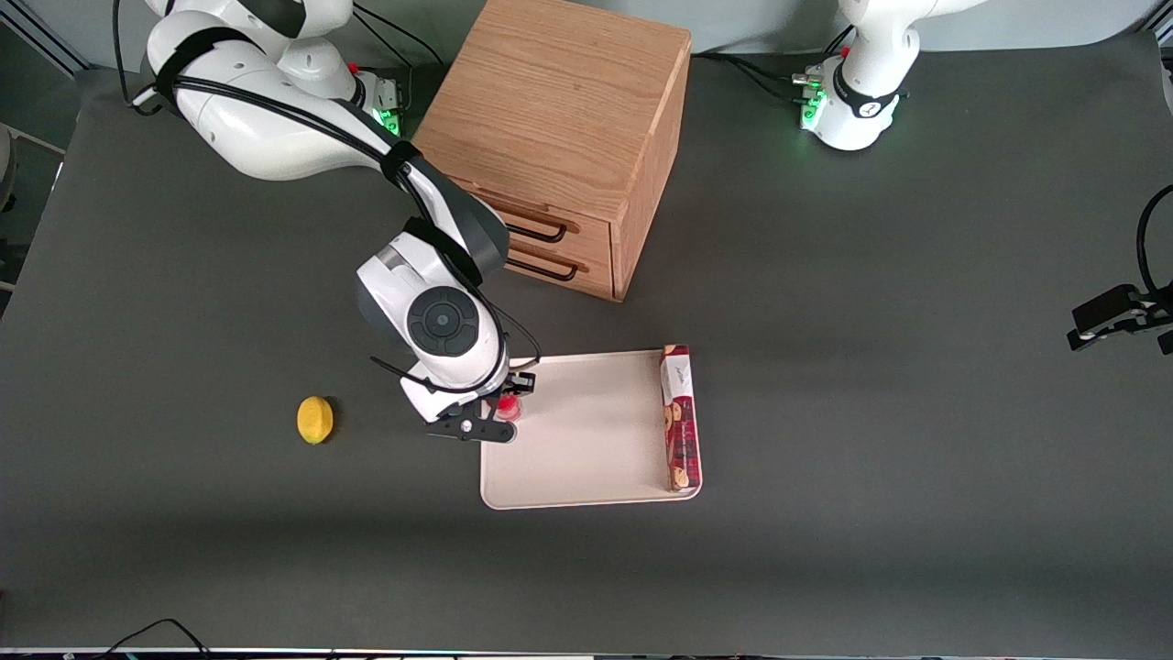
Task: Place coke bottle on tray
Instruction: 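Lower the red bottle onto the white tray and open the right gripper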
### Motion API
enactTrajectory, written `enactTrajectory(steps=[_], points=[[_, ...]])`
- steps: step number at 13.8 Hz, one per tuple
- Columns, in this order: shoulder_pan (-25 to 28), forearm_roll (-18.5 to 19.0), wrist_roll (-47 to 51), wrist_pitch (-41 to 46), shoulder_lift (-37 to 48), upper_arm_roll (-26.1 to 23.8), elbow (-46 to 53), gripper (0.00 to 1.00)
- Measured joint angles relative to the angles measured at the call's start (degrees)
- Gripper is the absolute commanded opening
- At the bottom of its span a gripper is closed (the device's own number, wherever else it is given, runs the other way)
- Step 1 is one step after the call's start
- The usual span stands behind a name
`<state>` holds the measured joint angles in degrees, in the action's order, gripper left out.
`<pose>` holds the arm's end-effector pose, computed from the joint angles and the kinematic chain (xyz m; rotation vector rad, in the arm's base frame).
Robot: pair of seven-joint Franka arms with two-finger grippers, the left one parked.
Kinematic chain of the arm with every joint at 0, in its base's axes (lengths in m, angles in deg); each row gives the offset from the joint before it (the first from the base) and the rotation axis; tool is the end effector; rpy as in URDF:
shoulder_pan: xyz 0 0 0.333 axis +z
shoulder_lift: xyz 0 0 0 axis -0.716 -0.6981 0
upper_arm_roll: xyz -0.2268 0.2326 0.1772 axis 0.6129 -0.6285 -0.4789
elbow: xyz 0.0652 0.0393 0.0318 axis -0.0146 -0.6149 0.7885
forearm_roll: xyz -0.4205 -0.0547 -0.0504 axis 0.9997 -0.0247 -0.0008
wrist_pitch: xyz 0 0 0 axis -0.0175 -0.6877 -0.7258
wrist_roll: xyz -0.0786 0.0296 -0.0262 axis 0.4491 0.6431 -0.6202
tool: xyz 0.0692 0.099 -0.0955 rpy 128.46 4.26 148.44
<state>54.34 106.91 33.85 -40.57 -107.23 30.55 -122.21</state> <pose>0.6924 0.3967 0.3072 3.0601 -0.2211 -0.0826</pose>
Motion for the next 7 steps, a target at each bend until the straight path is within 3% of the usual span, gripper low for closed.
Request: enactTrajectory(steps=[2,4,7], points=[[-0.3,0.1,0.0,-0.1,0.8,-0.1,0.9,1.00],[-1.0,0.1,-0.3,1.1,4.1,-0.2,2.4,1.00],[-3.2,-1.7,-5.7,9.6,14.5,-0.4,3.7,1.00]])
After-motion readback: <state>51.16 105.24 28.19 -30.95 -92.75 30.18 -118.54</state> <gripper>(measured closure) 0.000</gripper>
